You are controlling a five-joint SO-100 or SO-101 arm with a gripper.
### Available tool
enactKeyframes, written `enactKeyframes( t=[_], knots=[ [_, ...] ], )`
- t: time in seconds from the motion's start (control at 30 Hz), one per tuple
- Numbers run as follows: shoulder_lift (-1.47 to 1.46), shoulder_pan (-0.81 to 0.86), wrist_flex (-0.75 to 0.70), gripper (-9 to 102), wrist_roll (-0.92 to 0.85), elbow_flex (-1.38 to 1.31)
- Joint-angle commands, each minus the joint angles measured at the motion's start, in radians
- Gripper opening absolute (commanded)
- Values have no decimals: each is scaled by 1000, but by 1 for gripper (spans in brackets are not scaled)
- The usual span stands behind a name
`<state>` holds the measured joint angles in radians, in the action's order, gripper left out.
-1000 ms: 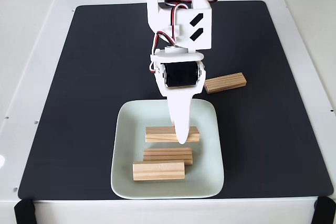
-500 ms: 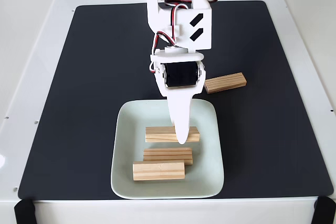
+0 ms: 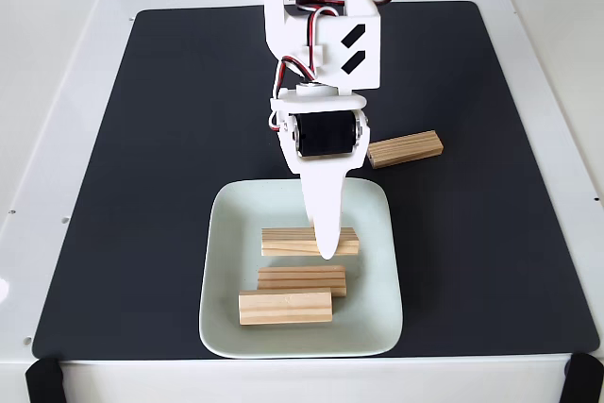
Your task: Pick up the wooden block and place them on the plate.
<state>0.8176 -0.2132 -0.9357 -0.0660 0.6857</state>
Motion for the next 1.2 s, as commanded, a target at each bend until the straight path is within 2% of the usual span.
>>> enactKeyframes(
  t=[0.0,0.1,0.3,0.9,1.17],
  knots=[
    [11,-2,8,0,6,-43],
    [11,3,9,2,6,-41],
    [11,11,11,16,8,-40],
    [86,12,0,17,8,-34],
    [459,-5,11,17,6,359]
  ],
)
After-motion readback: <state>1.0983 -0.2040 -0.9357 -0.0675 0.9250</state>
